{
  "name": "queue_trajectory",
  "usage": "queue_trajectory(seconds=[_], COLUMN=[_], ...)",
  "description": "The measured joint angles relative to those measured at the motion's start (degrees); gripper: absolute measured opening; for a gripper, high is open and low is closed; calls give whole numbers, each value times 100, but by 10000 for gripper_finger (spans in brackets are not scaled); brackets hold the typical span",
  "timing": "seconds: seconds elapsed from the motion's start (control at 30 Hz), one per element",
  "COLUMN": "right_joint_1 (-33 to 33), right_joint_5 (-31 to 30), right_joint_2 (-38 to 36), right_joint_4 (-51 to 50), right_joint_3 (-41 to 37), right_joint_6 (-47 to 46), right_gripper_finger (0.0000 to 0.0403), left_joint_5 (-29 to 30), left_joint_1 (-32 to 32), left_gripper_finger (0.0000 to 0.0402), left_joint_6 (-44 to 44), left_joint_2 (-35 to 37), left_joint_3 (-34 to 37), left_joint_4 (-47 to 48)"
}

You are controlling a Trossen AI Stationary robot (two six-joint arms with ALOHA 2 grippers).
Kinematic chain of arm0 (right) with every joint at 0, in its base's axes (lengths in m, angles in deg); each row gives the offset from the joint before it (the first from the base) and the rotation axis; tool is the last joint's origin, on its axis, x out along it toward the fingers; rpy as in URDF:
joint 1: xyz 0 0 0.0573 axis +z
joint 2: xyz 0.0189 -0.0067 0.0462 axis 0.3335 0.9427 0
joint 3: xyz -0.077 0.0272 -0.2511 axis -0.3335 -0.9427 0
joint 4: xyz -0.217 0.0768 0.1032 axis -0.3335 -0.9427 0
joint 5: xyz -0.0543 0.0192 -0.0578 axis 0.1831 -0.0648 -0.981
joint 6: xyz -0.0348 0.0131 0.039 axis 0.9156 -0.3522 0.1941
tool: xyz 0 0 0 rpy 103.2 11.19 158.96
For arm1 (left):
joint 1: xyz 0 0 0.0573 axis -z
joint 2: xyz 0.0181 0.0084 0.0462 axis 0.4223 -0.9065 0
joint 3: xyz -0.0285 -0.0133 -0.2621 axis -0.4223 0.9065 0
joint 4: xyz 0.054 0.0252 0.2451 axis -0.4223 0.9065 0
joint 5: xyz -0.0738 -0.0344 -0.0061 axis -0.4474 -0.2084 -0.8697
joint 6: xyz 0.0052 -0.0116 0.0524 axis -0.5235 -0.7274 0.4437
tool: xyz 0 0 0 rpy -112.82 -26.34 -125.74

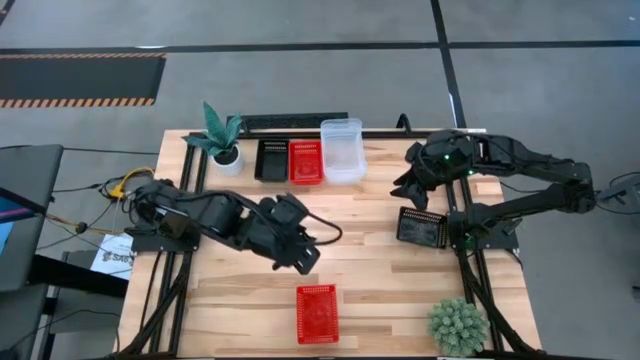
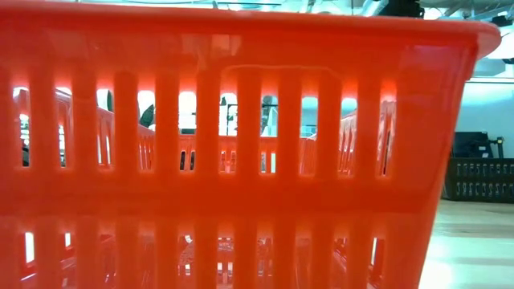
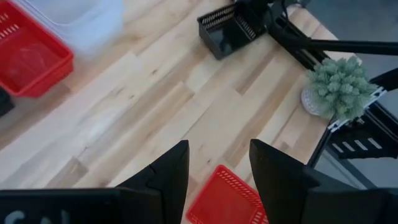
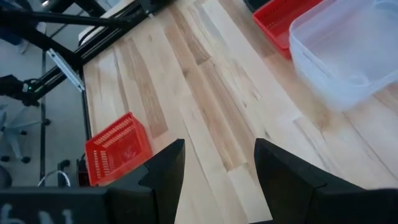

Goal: Stack baskets by color
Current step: Stack the red bin on the top red bins

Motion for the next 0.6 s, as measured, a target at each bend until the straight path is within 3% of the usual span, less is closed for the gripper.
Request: queue_trajectory(seconds=[0.33, 0.6], right_joint_1=[19, 44], right_joint_5=[2, 2], right_joint_2=[125, 397], right_joint_4=[-109, -43], right_joint_3=[0, 0], right_joint_6=[-17, -84], right_gripper_finger=[214, 214], left_joint_5=[32, 647], left_joint_1=[225, 597], left_gripper_finger=[155, 185], left_joint_6=[207, -384], left_joint_2=[-353, -371], left_joint_3=[0, 0], left_joint_4=[-351, -301])
